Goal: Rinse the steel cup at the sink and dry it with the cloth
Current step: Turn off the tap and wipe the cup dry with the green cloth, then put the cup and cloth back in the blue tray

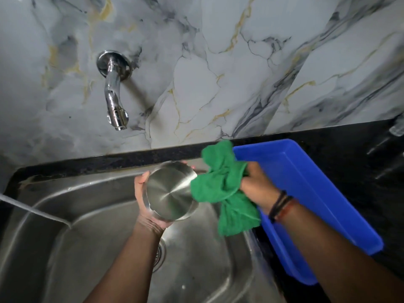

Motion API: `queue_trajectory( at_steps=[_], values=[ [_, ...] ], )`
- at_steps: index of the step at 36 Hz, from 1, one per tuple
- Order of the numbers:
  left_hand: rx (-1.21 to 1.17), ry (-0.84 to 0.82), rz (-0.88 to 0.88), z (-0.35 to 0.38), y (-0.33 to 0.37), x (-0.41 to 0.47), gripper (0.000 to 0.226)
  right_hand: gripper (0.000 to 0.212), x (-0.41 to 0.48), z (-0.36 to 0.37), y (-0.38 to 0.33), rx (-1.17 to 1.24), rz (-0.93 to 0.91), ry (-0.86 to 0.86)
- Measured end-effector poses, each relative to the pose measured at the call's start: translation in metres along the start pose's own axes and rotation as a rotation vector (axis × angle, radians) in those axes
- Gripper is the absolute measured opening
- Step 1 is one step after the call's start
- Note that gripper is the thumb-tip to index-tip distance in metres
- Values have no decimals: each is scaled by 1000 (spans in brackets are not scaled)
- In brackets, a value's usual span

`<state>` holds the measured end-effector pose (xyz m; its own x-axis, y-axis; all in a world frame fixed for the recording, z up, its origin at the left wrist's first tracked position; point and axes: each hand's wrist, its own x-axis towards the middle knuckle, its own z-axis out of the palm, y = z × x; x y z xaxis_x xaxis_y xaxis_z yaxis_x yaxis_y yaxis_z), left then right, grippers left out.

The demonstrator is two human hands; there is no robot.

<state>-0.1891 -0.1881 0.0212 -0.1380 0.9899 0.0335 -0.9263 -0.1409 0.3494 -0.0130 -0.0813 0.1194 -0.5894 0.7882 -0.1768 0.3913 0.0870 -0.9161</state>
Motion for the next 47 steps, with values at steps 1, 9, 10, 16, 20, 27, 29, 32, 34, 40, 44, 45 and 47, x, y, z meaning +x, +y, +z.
queue_trajectory(
  at_steps=[1,9,10,16,20,27,29,32,34,40,44,45,47],
  values=[
    [-10,18,11,-2,-5,3,65,8,-1,-22,6,-96,24,108],
    [-21,189,42,25,-53,45,72,24,-14,-118,87,-902,467,291],
    [-8,187,37,29,-59,51,65,32,-15,-122,98,-935,516,223],
    [-48,200,-61,55,-103,85,62,87,-17,-131,113,-1098,616,-25],
    [43,330,-74,69,-141,107,61,36,-7,-119,88,-278,426,279],
    [506,285,33,74,-188,136,46,21,9,-126,103,158,486,291],
    [937,148,173,59,-186,146,49,25,16,-142,117,59,494,353],
    [1379,-59,138,40,-175,164,81,25,29,-164,134,-106,470,393],
    [1663,-124,73,33,-168,180,103,31,42,-172,143,-207,427,415],
    [2259,-127,-15,29,-160,217,120,37,85,-175,159,-377,347,424],
    [2415,-135,-107,24,-164,232,121,44,107,-173,170,-430,362,394],
    [2452,-132,-128,23,-166,233,121,45,111,-173,173,-443,373,386],
    [2519,-132,-158,22,-168,235,121,46,116,-172,179,-476,389,366]
  ],
)
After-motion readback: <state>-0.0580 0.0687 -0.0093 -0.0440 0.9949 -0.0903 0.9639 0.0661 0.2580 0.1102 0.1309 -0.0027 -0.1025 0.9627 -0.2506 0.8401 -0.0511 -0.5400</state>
